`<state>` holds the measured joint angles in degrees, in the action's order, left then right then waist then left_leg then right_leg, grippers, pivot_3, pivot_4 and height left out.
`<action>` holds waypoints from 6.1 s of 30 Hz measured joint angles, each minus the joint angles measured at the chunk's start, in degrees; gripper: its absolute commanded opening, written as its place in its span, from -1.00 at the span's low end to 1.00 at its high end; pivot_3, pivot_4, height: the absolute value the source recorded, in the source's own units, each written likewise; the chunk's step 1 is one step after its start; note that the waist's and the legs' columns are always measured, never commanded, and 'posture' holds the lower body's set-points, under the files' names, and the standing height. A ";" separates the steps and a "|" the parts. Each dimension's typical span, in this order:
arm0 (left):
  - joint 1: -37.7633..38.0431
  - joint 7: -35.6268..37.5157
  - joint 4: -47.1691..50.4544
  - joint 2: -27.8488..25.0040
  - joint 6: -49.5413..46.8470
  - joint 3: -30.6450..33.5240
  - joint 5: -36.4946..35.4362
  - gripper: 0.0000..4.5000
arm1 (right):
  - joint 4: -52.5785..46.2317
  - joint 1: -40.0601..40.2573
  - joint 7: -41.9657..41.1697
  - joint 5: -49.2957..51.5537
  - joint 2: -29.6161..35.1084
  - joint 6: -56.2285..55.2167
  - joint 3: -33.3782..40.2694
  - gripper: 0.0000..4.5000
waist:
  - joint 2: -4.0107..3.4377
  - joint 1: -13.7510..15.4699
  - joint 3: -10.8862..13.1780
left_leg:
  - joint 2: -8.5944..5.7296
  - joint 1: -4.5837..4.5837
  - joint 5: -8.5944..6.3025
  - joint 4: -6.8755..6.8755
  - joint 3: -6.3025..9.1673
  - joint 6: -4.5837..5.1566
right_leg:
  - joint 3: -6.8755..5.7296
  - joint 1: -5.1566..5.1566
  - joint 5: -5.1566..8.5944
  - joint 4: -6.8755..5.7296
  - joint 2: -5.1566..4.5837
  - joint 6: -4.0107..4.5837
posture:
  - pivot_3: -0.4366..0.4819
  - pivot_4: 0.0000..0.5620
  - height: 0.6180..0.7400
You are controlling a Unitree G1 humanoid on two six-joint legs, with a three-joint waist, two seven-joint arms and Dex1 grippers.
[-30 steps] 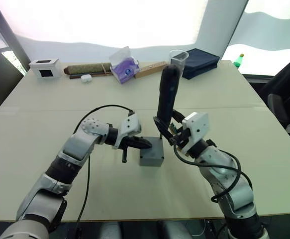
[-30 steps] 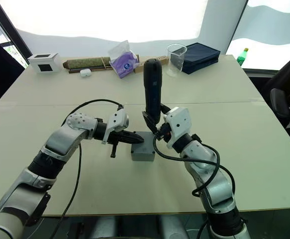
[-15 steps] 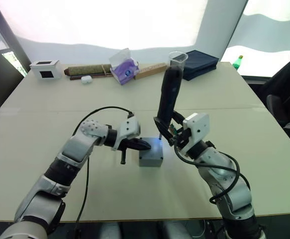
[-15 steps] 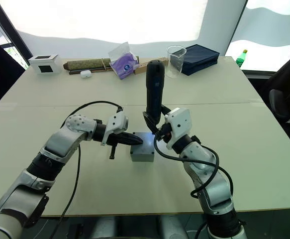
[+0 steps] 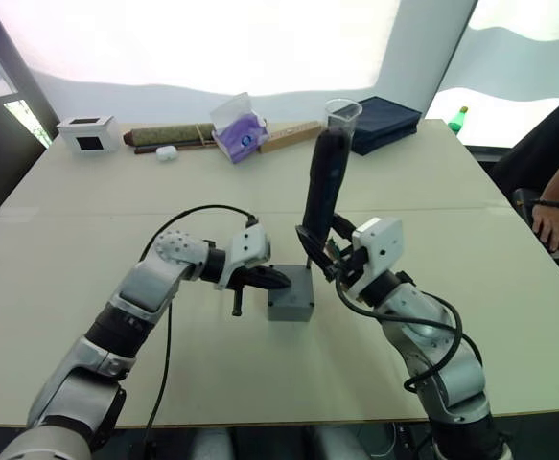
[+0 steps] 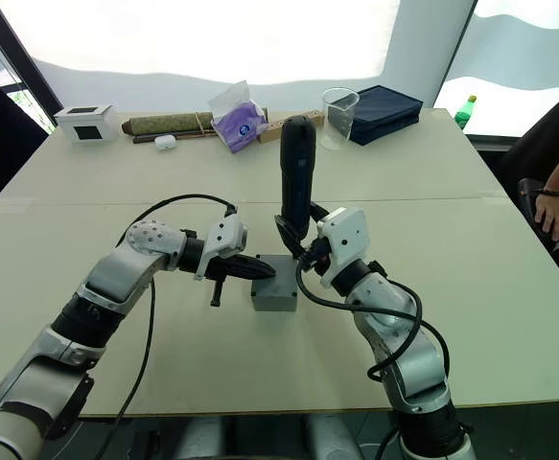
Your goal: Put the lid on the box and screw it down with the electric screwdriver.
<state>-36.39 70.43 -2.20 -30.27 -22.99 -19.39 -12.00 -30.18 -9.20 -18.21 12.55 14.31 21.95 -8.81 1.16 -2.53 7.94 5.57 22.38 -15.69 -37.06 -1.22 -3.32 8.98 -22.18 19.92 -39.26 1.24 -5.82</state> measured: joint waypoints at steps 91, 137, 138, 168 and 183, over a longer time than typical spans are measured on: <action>1.31 -7.05 -6.76 3.07 -2.84 3.13 1.65 -1.00 | -10.14 -5.01 -5.79 30.53 26.22 42.24 -2.41 0.99 | -0.54 0.36 1.21 | -0.07 1.09 0.10 -0.22 0.03 -0.15 | 0.19 -1.04 0.00 -0.04 -0.01 -0.10 | -0.05 -0.47 1.00; 8.56 -4.49 2.36 -1.61 -7.57 4.26 -1.11 -1.00 | -9.54 -1.75 -14.13 15.89 26.37 35.24 -4.13 0.99 | -0.52 0.20 1.22 | -0.07 1.02 0.08 -0.30 0.07 -0.13 | 0.16 -0.96 0.00 -0.13 -0.01 -0.10 | -0.05 -0.47 1.00; 8.52 -3.76 2.35 -2.13 -7.57 4.03 -1.15 -1.00 | -9.85 -1.75 -14.10 15.90 26.44 35.24 -3.93 0.99 | -0.52 0.16 1.23 | -0.07 1.02 0.08 -0.30 0.07 -0.13 | 0.16 -0.96 0.00 -0.13 -0.01 -0.10 | -0.05 -0.47 1.00; -3.47 -2.56 2.30 0.36 -13.11 8.97 -10.97 -1.00 | 24.08 -13.43 -12.48 5.76 16.60 13.73 5.44 -0.12 | -0.52 -0.01 1.23 | -0.08 0.96 0.11 -0.32 0.06 -0.18 | 0.15 -0.92 -0.01 -0.19 0.00 -0.11 | -0.05 -0.47 1.00; -0.85 -4.14 -0.58 0.03 -7.55 8.23 -7.47 -1.00 | 32.66 -17.53 -13.94 0.66 13.47 9.00 4.37 -0.12 | -0.53 -0.05 1.23 | -0.07 0.95 0.12 -0.31 0.06 -0.19 | 0.14 -0.93 -0.01 -0.22 -0.01 -0.11 | -0.05 -0.47 1.00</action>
<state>-37.24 66.29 -2.79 -30.23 -30.54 -11.17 -19.46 2.48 -26.73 -32.16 13.20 27.79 30.94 -4.44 0.63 -2.59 9.16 5.50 23.33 -15.57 -37.38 -1.16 -3.51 9.12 -23.11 19.91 -39.48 1.23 -5.93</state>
